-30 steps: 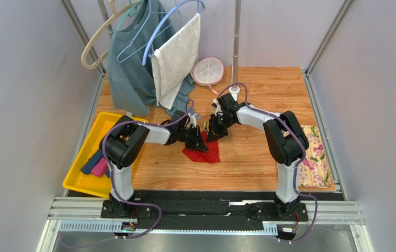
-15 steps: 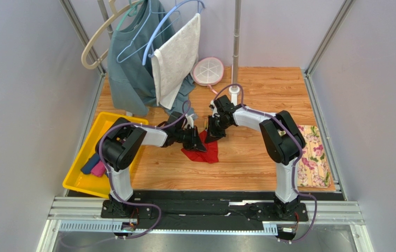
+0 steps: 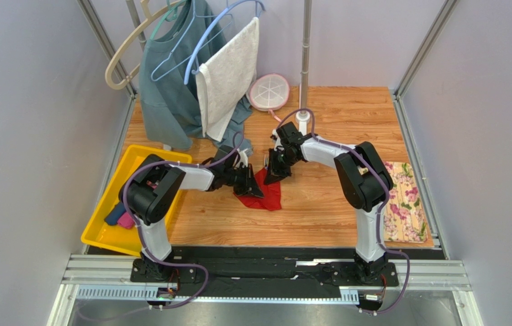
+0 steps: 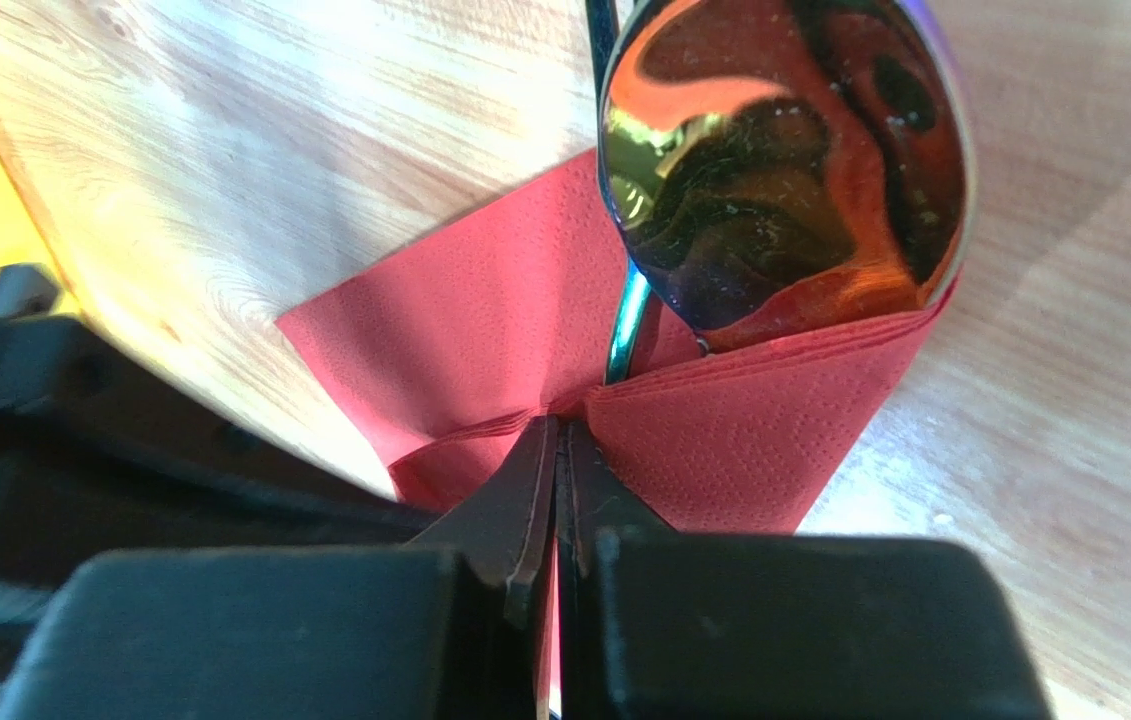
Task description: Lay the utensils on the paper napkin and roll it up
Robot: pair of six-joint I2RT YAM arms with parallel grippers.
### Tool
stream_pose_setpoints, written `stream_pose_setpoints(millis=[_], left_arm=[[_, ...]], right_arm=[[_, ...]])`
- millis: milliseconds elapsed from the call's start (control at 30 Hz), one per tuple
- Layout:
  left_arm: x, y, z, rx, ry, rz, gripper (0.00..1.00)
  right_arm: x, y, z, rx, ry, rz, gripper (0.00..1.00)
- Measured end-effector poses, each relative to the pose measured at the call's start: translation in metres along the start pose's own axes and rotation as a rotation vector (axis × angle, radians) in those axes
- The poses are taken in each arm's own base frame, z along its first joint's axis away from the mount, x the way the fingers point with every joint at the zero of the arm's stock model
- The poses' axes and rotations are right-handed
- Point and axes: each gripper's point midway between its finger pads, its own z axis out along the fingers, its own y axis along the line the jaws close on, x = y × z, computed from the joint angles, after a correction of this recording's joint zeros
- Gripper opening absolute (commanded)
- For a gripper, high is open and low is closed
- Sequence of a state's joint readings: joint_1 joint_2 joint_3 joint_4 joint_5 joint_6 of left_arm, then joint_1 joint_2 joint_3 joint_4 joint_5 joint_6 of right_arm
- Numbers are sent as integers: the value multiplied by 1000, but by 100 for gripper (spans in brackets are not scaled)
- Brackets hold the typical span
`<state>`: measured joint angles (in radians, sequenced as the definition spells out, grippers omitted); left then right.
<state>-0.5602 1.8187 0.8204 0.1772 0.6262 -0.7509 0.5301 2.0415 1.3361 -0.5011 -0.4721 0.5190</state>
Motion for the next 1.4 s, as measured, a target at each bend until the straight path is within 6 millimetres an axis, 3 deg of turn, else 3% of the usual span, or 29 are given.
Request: stream_pose_setpoints(millis=[67, 233, 400, 533, 667, 833, 1067, 1400], left_arm=[[4, 11, 3, -29, 13, -29, 0], [4, 11, 3, -11, 38, -47, 0], [4, 11, 4, -8, 45, -52, 0], [4, 11, 4, -7, 45, -52, 0], [4, 11, 4, -6, 45, -53, 0], [4, 10, 4, -5, 47, -56, 0], [4, 10, 4, -4, 47, -58, 0], [2, 10, 5, -2, 42, -62, 0]], right_arm=[[-1, 1, 0, -2, 2, 0, 4], [-7, 5, -5, -6, 7, -14, 17], [-9, 21, -21, -91, 35, -15, 19], [5, 34, -45, -178, 56, -10, 15], [44, 36, -58, -251, 123, 27, 14], [81, 20, -47, -243, 214, 97, 11], [91, -5, -17, -190, 284, 177, 10], [86, -5, -21, -172, 260, 168, 17]])
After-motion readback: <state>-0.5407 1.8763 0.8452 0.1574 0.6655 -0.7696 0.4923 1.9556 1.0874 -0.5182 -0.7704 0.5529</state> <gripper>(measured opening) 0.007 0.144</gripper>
